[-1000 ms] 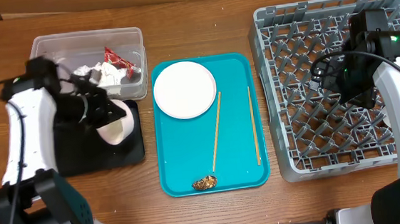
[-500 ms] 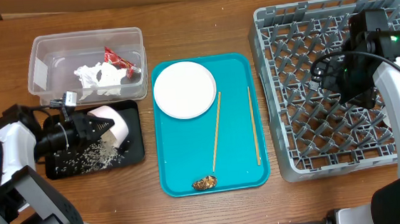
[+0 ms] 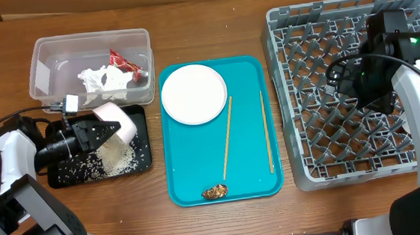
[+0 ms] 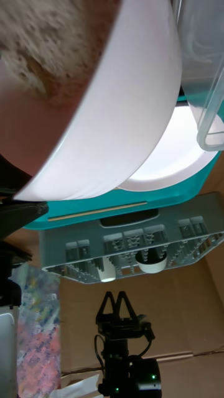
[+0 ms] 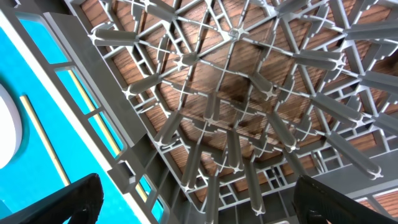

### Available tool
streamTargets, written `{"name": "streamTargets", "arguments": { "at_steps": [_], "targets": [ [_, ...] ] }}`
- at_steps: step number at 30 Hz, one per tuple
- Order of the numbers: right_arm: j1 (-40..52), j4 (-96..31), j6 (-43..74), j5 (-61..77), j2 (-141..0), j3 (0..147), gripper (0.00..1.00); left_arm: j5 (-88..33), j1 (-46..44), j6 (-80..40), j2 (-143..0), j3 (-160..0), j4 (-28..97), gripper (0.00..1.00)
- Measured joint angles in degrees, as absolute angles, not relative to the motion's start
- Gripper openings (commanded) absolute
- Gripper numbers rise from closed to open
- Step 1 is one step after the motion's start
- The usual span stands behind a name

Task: Sort waste into correct bins and load items into the dishwasher
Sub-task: 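Tip the rice from the pink bowl onto the black tray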

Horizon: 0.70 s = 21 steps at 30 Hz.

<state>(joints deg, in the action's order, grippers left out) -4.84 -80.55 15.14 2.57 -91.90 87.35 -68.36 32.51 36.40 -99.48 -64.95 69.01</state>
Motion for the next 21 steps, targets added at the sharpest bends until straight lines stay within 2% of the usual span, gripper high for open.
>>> {"name": "streamTargets", "arguments": {
  "at_steps": [16,21],
  "targets": [
    [-4.8,-80.6,15.1,2.6,-91.9,87.4,1.00,-68.6,32.5,36.7,-99.5,-65.0,68.4,0.04],
    [-4.8,-80.6,15.1,2.6,-91.9,87.4,1.00,-68.3,32.5,34.3,-99.5,-64.9,64.2,0.04]
  ]
}}
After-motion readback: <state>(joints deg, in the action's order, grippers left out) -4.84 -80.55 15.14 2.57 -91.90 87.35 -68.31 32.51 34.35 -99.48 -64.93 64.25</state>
